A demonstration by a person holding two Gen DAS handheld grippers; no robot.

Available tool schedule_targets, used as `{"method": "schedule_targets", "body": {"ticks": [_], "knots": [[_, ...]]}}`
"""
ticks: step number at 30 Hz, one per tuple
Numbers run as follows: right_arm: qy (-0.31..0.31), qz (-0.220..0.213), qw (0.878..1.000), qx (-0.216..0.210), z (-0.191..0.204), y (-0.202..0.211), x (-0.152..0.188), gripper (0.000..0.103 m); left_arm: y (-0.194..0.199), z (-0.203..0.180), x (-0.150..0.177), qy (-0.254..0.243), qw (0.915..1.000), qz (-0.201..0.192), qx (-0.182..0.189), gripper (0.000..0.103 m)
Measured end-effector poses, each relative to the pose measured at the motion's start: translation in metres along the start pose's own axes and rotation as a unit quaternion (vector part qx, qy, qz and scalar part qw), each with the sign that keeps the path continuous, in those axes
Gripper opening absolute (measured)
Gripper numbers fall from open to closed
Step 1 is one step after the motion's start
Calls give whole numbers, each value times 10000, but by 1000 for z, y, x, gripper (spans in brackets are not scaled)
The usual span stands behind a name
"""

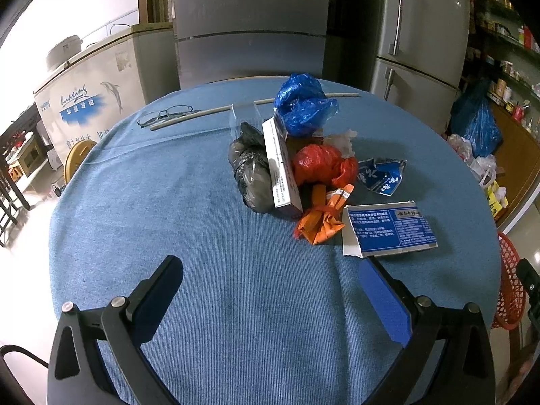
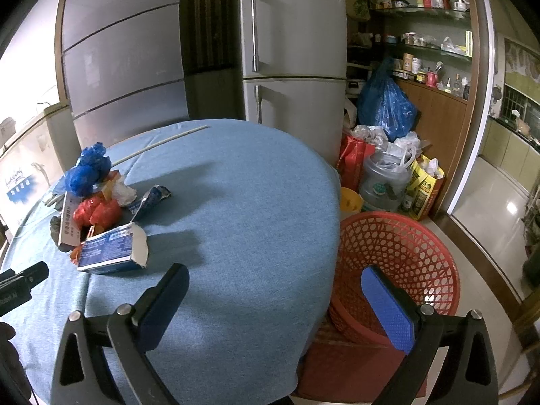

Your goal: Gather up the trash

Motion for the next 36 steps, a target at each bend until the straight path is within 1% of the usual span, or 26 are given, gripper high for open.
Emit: {"method": "schedule_targets", "body": {"ticks": [36], "knots": [[-12,50,10000,26,-5,-1,2,103,-2,-5,8,-61,10000,7,-2,103]]}}
Point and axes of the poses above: each gripper's, at about its wrist camera, not at the fingertips, and y roughly against the way its jaws point, z to its left, x to its underside, the point moved 5 cm from there along -y, roughly the way its jaws point, and after that the axes turned 12 degrees about x, right-handed, at the moved point
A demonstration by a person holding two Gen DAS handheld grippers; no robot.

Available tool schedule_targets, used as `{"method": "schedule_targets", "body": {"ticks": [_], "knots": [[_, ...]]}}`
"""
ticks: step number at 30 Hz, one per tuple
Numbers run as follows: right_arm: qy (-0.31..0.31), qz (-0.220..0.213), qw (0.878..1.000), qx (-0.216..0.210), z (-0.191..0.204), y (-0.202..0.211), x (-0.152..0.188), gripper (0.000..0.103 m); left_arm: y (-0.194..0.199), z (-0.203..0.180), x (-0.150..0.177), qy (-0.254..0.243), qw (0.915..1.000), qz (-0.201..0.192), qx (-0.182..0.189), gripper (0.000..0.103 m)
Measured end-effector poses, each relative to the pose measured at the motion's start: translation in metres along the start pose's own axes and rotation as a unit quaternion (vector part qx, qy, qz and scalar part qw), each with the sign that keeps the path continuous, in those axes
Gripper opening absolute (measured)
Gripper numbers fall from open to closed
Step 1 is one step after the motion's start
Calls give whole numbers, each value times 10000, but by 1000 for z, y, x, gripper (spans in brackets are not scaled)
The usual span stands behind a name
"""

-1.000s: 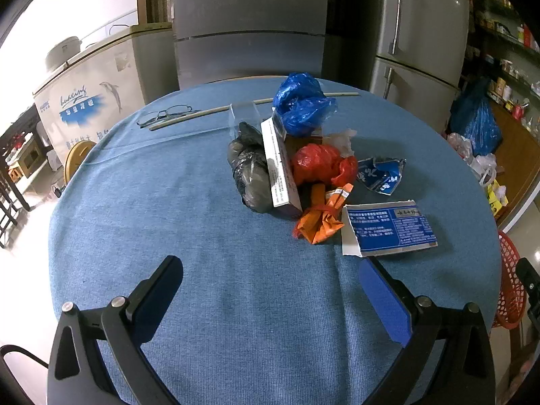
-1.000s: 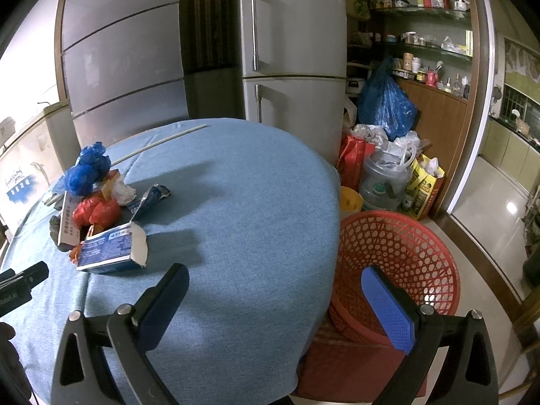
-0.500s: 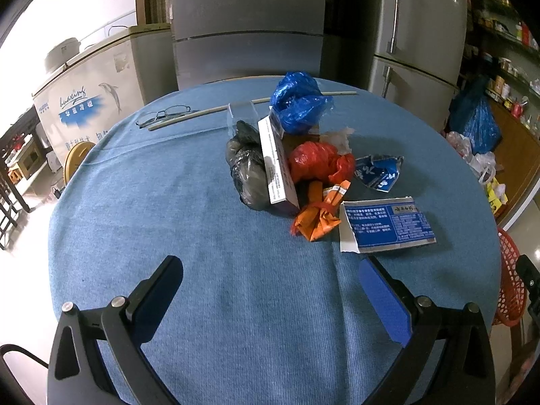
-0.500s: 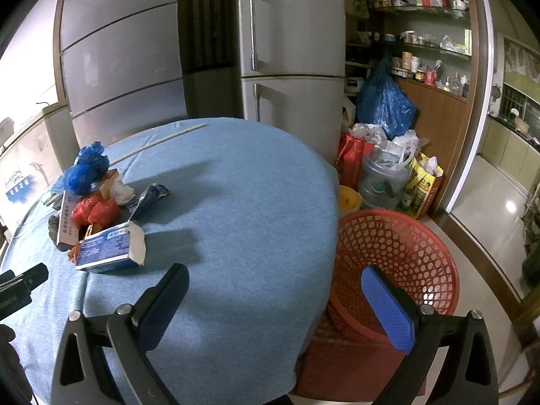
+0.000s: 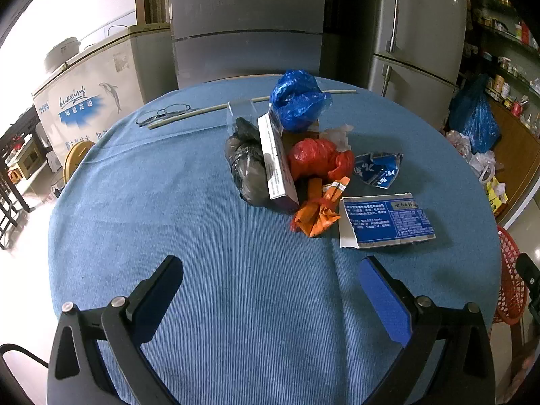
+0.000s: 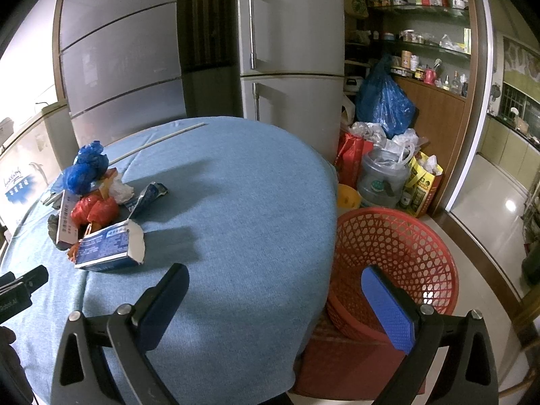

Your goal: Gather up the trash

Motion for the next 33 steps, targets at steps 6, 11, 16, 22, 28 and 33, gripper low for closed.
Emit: {"method": "schedule_targets", "body": {"ticks": [6,11,16,22,28,33], "knots": [[13,17,10000,3,-1,0,3,103,0,1,1,7,10000,7,-6,103],[14,15,10000,6,0,0,2,103,0,1,3,15,10000,9,-1,103],[14,18,10000,7,0,0,2,103,0,2,3,14,10000,22,4,103],[22,26,10000,8,1,-1,3,103,-1,1,3,12,10000,29,6,103],[87,99,9998,-141,6,-3,4,103,-2,4,5,44,10000,60,-38,103],[565,327,9945,-820,36,-5,9,103,-5,12,8,116,9998,112,-107,103]]}}
Point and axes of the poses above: each gripper's, at about its wrist camera, not at the fingertips, and y roughly against the way its jaws point, z to its left, x to its underside, the point moved 5 cm from there along -y, roughly the way its jaws point, and after that the axes turned 12 degrees about x, right-handed, at the moved point
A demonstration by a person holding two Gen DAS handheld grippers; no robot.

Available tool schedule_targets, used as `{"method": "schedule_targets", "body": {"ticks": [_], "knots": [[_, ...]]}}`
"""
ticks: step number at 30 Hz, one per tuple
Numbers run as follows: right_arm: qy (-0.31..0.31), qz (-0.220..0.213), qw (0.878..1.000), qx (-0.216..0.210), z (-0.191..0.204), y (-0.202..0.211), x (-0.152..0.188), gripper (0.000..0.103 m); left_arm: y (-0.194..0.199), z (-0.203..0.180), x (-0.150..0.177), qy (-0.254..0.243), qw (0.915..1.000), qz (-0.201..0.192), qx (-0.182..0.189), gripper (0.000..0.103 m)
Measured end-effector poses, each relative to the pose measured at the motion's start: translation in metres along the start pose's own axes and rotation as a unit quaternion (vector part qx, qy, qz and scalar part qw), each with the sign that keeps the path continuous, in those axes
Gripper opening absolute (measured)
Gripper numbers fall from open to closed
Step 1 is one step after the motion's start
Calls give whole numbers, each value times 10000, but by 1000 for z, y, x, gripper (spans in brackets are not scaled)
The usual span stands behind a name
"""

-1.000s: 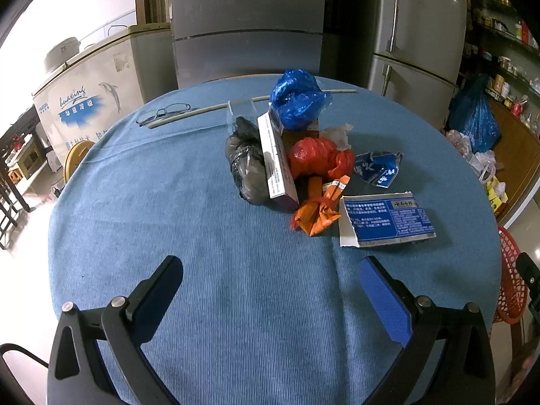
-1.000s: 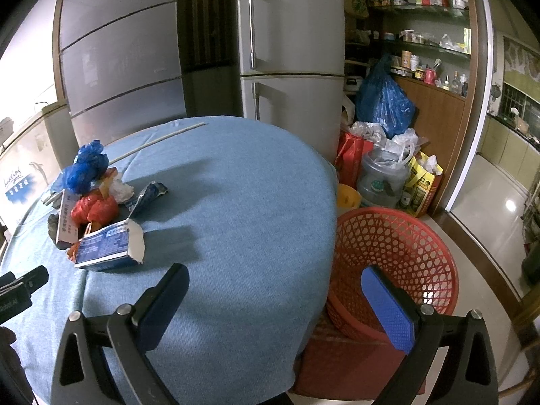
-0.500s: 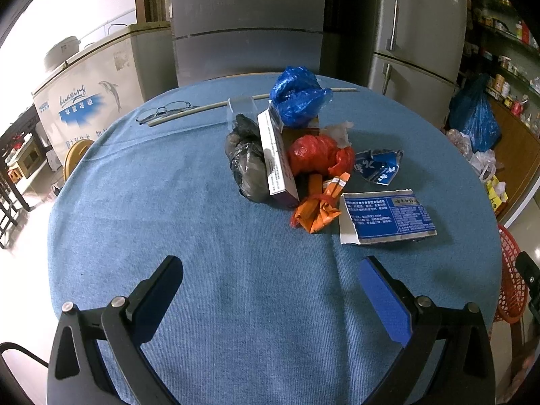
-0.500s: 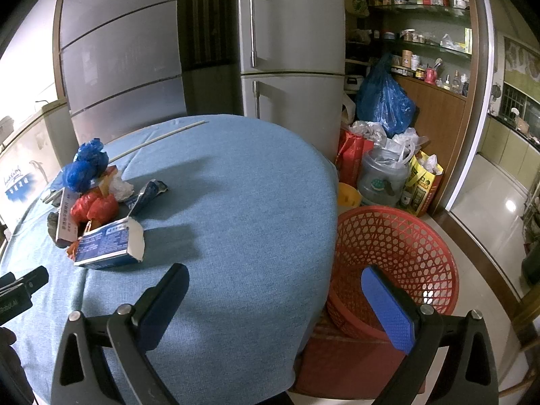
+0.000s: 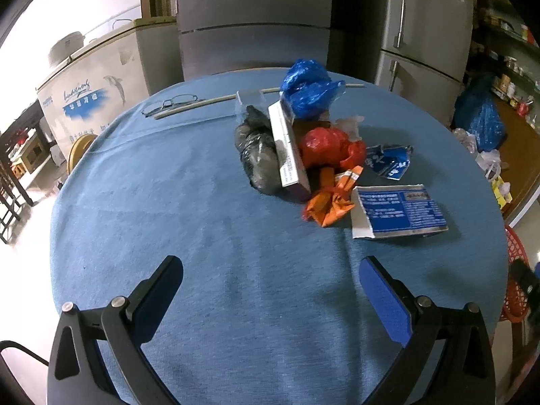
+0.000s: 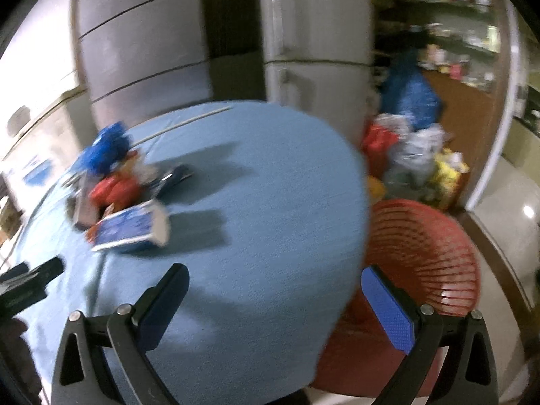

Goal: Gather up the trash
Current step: 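Reach the right tool to the blue-printed packet and close on it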

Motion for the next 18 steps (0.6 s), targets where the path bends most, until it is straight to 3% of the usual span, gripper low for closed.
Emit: {"method": "schedule_targets", "body": {"ticks": [4,9,13,18], "knots": [[508,183,9977,-401,34,-8,-3,103,-3,11,2,127,9999,41,-74,103],[698,290,9947,-696,76,-13,-16,103,-1,32,3,365,9991,-14,-215,103],[882,94,9935,-717,111,-12,-32,103,0,49,6,548,9980,-7,-311,103],[1148,56,9924,-447,139,-22,-46,103,0,67,8,667,9971,2,-358,103]]}}
Point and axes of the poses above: each gripper's, at about its wrist camera, not at the fingertips, and y roughly against the way its jaws point, z to its left, x to its underside, the point moved 5 cm from there along -y, roughly the way its jaws point, and after that the axes turned 12 degrees about x, right-handed, at the moved point
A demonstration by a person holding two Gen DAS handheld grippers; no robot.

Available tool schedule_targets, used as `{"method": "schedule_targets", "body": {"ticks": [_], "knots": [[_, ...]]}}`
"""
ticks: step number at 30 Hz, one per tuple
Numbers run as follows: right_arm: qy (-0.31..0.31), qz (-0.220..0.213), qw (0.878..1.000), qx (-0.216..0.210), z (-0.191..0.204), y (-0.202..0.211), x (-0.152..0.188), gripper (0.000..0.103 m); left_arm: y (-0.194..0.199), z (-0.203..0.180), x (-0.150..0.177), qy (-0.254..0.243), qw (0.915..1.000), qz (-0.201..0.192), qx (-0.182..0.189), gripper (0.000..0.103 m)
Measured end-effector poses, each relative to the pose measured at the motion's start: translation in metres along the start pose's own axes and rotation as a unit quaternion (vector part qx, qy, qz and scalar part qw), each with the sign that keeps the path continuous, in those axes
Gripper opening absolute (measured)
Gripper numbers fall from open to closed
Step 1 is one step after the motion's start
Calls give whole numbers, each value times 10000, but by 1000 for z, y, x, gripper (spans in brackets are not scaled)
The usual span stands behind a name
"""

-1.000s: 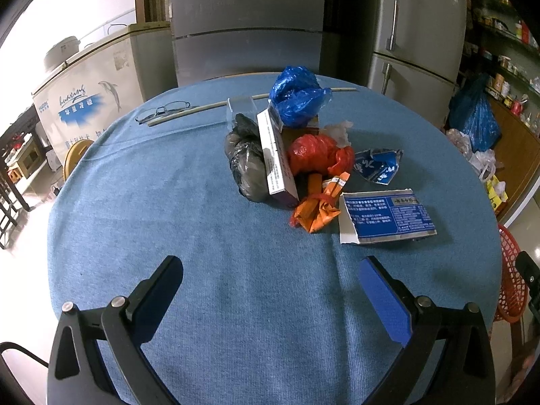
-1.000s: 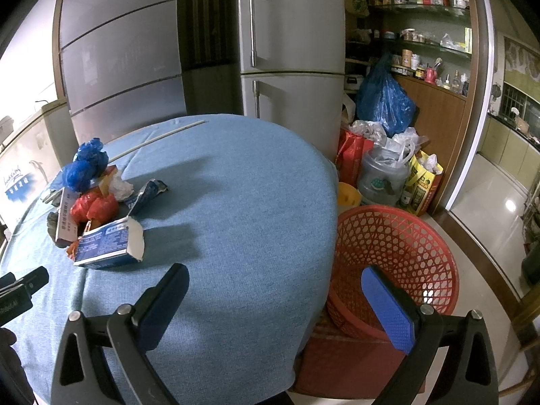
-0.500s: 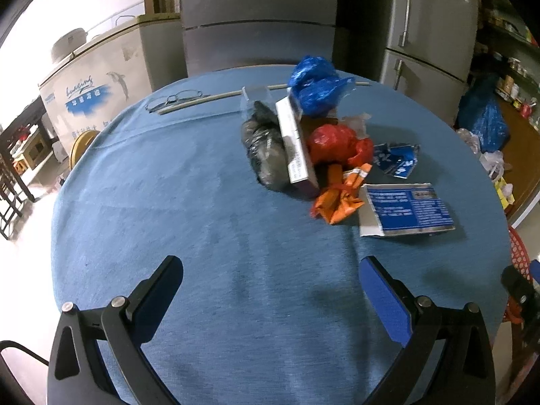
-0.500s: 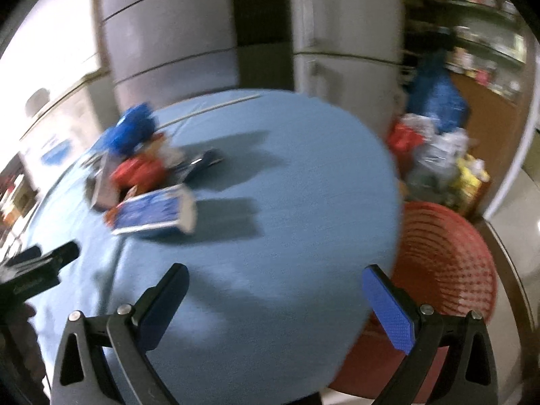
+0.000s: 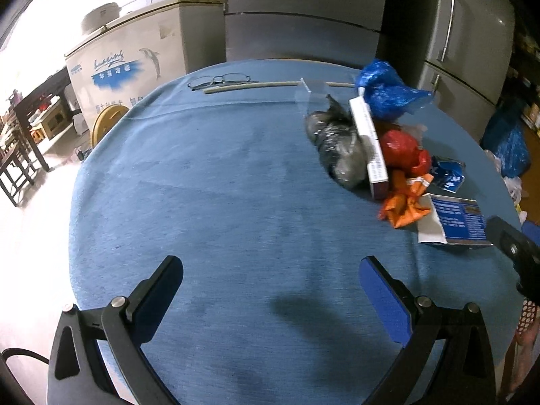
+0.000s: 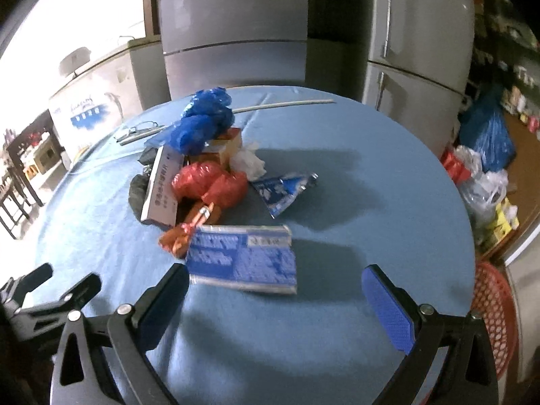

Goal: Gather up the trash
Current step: 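Reach the right tool to the blue-printed packet and close on it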

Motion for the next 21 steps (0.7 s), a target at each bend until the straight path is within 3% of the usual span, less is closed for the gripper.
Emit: {"method": "schedule_targets", "body": {"ticks": [3,6,9,11,16,21], "knots": [[92,-9,9996,269,3,-5,-5,103,-1,6,0,39,10000,0,16,103],[116,-5,9998,173,3,-7,-9,103,-5,8,-1,39,10000,26,42,103],[182,64,9990,-404,-2,-7,-13,103,-9,7,-2,12,9999,60,96,103],[687,63,9935,-903,4,-8,-16,103,-8,3,-1,-37,9999,76,127,103],[2976,-189,9441,-1402,21,-8,-15,103,-11,-2,-3,-119,9997,93,191,103],[3882,-99,9055,-1709,38,-27,-21,103,-14,-5,-2,-126,9996,144,184,103]]}}
Point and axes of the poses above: each gripper's, at about its wrist camera, not at the fingertips, and y roughly against the way its jaws point, z to its left, x to its underside, the point moved 5 cm from there along -y, roughly the way its jaws point, and after that the axes turned 12 degrees about x, right-handed, at the moved point
